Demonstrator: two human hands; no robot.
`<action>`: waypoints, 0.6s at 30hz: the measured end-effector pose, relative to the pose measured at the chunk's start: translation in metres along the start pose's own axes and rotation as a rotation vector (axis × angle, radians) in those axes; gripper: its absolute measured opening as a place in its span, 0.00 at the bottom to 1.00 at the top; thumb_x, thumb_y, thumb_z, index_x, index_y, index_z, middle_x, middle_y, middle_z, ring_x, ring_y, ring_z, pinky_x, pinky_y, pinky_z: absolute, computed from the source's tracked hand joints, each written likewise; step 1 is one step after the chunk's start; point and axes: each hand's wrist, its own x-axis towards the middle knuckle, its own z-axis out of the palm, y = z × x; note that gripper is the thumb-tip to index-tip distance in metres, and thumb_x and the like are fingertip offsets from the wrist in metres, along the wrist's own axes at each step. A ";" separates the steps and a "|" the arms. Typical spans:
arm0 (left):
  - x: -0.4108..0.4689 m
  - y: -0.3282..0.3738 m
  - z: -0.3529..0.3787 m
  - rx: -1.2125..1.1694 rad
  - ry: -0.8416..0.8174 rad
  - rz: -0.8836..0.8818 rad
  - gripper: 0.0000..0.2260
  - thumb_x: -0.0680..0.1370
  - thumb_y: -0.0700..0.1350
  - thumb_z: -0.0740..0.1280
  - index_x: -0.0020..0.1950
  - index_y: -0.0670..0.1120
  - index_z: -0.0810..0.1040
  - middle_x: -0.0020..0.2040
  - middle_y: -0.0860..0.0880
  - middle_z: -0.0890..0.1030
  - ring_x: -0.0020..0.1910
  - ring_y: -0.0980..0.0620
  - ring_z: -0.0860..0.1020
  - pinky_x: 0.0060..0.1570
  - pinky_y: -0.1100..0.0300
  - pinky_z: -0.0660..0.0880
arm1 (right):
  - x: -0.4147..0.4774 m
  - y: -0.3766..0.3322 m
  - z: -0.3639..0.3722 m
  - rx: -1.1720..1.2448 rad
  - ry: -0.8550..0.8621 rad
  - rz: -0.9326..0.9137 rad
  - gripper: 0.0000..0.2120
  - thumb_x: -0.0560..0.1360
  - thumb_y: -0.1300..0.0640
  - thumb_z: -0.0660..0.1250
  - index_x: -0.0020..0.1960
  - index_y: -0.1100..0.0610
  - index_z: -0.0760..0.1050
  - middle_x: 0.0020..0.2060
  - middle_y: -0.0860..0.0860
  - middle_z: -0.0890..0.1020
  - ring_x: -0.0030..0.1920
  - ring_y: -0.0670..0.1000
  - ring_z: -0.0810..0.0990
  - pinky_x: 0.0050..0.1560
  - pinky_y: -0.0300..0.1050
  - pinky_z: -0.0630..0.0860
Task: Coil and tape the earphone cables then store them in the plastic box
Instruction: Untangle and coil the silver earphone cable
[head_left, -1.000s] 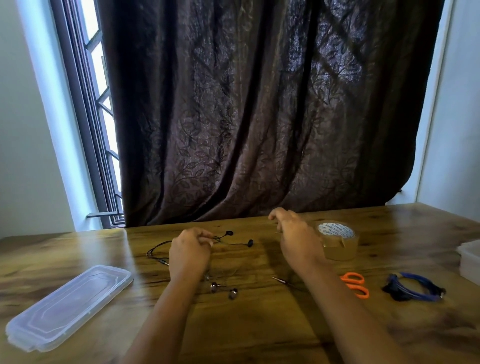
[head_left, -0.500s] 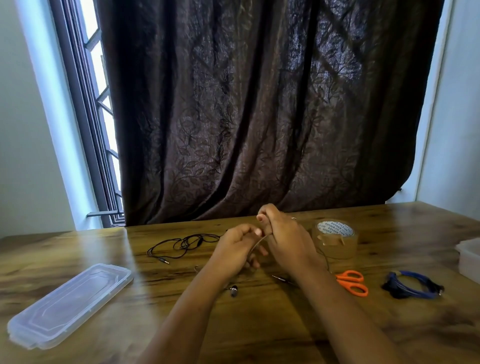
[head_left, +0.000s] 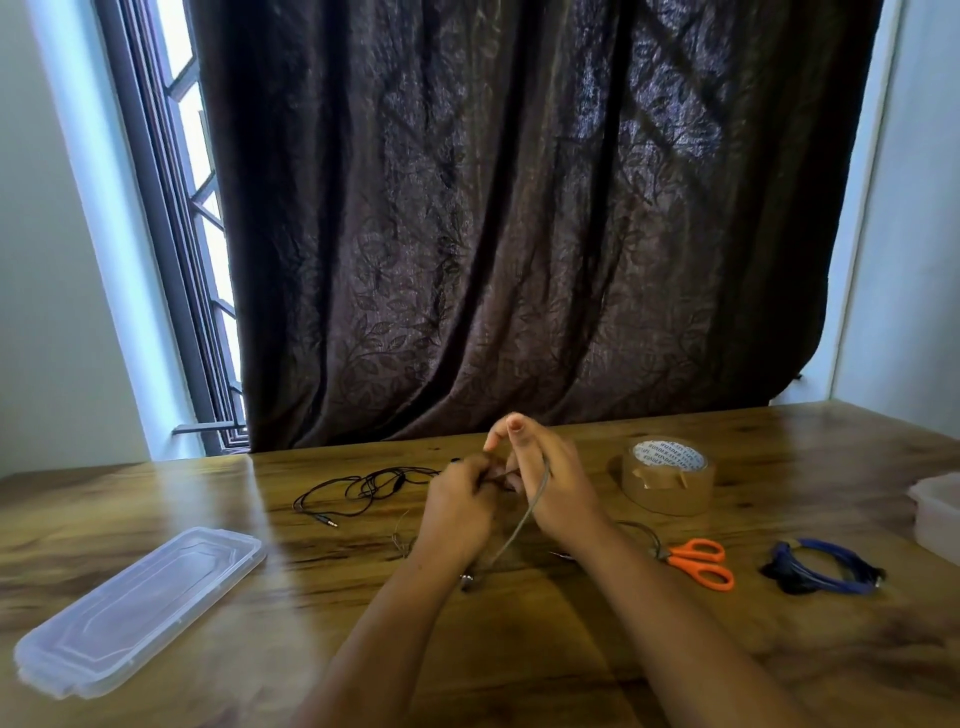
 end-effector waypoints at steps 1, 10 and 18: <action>0.003 -0.003 -0.004 -0.042 0.040 -0.020 0.11 0.80 0.36 0.59 0.44 0.48 0.77 0.40 0.52 0.79 0.37 0.56 0.76 0.30 0.73 0.69 | 0.000 0.000 -0.001 0.006 0.020 0.013 0.23 0.79 0.43 0.52 0.45 0.59 0.75 0.24 0.47 0.66 0.26 0.48 0.65 0.27 0.42 0.63; 0.018 -0.025 -0.037 -0.411 0.264 -0.137 0.12 0.81 0.36 0.57 0.46 0.44 0.78 0.45 0.46 0.82 0.44 0.51 0.80 0.46 0.58 0.76 | 0.010 0.026 -0.030 -0.074 0.423 0.243 0.18 0.81 0.47 0.54 0.40 0.56 0.74 0.26 0.49 0.69 0.26 0.46 0.67 0.26 0.39 0.65; 0.018 -0.035 -0.046 -0.544 0.453 -0.282 0.16 0.82 0.50 0.56 0.46 0.43 0.78 0.34 0.50 0.70 0.32 0.55 0.67 0.32 0.60 0.65 | 0.009 0.043 -0.037 -0.036 0.339 0.426 0.12 0.77 0.48 0.65 0.43 0.55 0.78 0.24 0.46 0.72 0.29 0.48 0.70 0.31 0.45 0.66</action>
